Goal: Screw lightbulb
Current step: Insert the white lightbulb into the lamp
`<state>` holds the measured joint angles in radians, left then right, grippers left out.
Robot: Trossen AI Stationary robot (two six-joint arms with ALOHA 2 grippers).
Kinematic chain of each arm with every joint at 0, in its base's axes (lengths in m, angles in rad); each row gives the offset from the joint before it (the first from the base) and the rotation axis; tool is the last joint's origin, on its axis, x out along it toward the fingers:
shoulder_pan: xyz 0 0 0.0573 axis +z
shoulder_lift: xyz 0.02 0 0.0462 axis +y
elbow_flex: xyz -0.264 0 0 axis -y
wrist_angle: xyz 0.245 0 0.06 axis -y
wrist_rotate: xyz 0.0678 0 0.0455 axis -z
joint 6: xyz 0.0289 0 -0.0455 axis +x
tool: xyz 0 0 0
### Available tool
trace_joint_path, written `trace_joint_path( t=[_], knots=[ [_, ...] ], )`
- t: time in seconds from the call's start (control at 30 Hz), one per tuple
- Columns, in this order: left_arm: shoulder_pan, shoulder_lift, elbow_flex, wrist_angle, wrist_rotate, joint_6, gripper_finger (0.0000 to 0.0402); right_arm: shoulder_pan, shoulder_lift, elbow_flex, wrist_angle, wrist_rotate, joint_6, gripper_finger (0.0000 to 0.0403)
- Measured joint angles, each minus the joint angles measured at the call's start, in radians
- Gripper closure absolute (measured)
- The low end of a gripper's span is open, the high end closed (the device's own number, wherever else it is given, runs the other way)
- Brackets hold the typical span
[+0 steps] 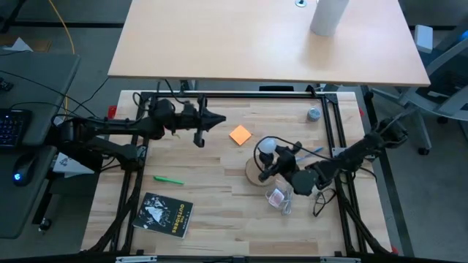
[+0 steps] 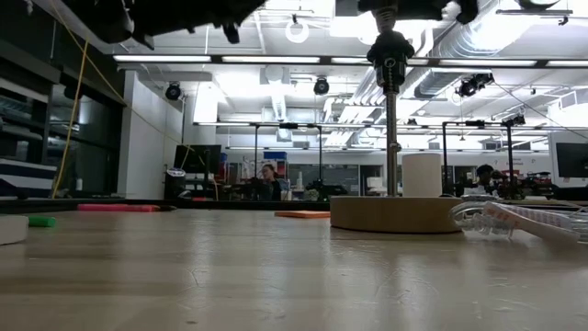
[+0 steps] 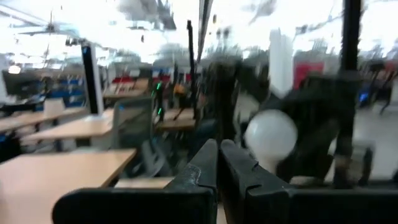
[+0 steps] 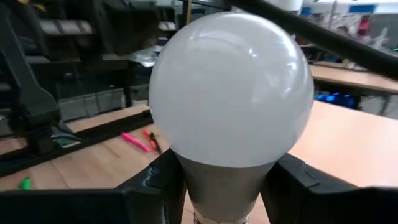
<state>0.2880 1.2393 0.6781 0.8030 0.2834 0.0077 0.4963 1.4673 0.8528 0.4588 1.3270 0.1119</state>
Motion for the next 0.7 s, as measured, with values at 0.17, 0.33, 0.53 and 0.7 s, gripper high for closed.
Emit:
trace_joint_path(
  t=[0.17, 0.33, 0.53, 0.7],
  knots=[
    [0.036, 0.0, -0.068, 0.0, -0.002, -0.003, 0.0401, 0.001, 0.0, 0.0, 0.013, 0.018, -0.012, 0.0249],
    [0.064, 0.0, -0.141, 0.068, 0.001, -0.052, 0.0402, 0.01, 0.0, 0.0, 0.009, 0.06, 0.012, 0.0249],
    [0.068, 0.0, -0.191, 0.15, 0.001, -0.056, 0.0401, 0.01, 0.017, 0.0, -0.013, 0.07, 0.067, 0.0249],
    [0.073, 0.0, -0.214, 0.168, -0.005, -0.058, 0.0401, 0.01, 0.057, 0.0, -0.015, 0.091, 0.146, 0.0249]
  ],
)
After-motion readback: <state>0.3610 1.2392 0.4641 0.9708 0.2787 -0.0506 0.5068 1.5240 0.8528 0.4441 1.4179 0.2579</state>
